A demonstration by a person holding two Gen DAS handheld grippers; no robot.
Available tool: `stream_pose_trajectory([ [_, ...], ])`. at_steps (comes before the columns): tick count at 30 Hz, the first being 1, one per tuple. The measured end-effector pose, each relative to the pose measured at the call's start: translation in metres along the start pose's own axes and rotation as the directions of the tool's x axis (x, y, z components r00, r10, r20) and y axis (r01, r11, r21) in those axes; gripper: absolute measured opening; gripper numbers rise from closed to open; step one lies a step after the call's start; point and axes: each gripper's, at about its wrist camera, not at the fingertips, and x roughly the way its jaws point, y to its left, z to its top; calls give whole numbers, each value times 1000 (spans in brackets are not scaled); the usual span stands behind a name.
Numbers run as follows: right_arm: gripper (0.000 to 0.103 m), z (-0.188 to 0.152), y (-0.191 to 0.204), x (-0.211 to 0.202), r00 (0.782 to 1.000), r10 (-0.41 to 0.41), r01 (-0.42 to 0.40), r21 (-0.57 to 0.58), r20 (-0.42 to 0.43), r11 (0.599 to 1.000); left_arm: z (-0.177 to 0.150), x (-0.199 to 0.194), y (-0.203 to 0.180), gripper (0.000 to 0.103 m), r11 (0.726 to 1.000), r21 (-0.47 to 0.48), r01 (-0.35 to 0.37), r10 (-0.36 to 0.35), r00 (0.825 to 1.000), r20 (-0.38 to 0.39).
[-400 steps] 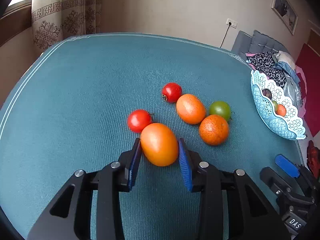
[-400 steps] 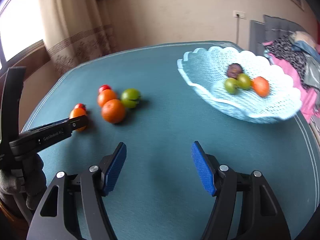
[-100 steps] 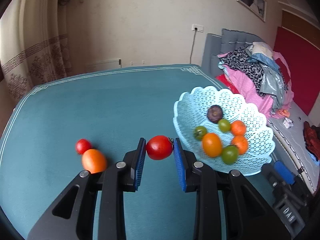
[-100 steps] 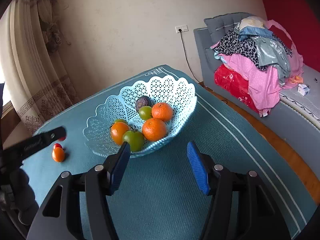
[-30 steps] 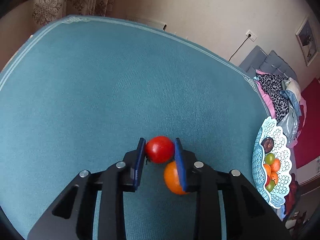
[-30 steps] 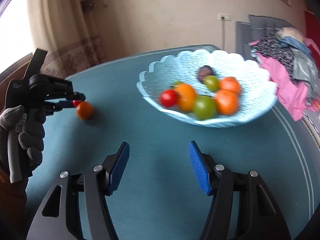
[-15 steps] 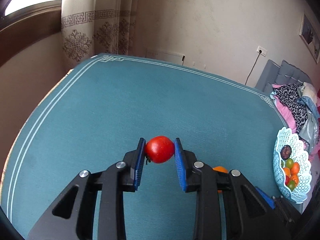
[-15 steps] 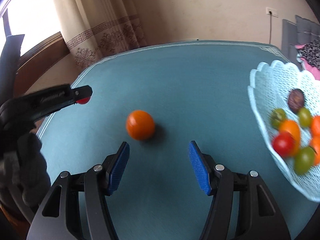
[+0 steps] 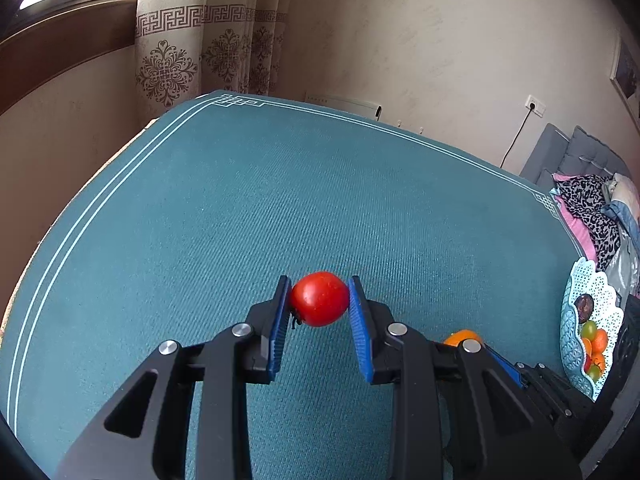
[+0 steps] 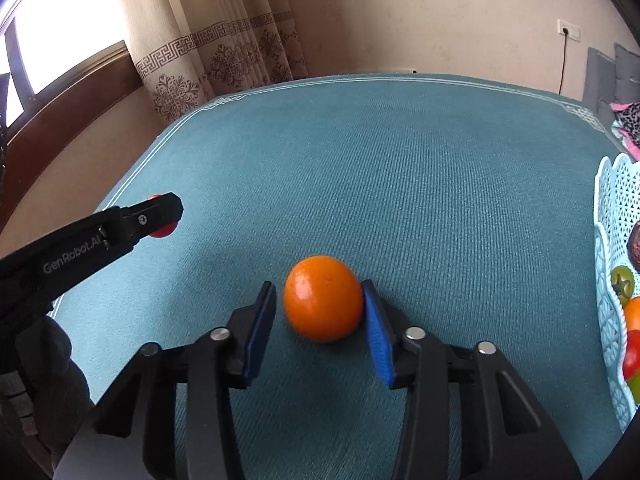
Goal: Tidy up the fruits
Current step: 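Grasp the round orange tomato with the right gripper while the left holds the red tomato, then carry the orange tomato over the basket and open the right gripper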
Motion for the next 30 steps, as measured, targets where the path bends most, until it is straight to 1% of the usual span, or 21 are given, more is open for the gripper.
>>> stream_pose_trajectory([
  [1,38,0,-1,0,1000,-1,1,2,0,1000,0,1,0,30,1000,1,-1,1,1000,-1],
  [4,38,-1,-4,-1,1000,8,-8,16,-2,1000,0,2,-1,30,1000,0,-2,2,1000,-9],
  [8,38,-4,-9,-12,1000,6,-6,31,17,999,0,2,-1,30,1000,0,-2,2,1000,-6],
  [12,38,0,-14,-33,997,-16,13,41,72,999,0,2,-2,30,1000,8,-2,2,1000,-2],
  [14,38,3,-22,-47,994,-28,21,65,103,998,-1,2,-4,30,1000,14,-1,1,1000,-2],
  [17,38,7,-36,-68,987,-62,48,101,145,994,-2,2,-6,30,1000,24,2,-2,1000,-2],
  [22,38,9,-62,-97,974,-120,90,156,193,984,-3,2,-7,30,999,36,6,-6,1000,1],
  [27,38,3,-99,-120,958,-210,163,230,197,959,-2,2,-8,30,999,47,10,-11,1000,4],
  [30,38,-3,-122,-128,947,-263,205,284,184,937,-3,1,-8,30,998,55,13,-14,1000,10],
])
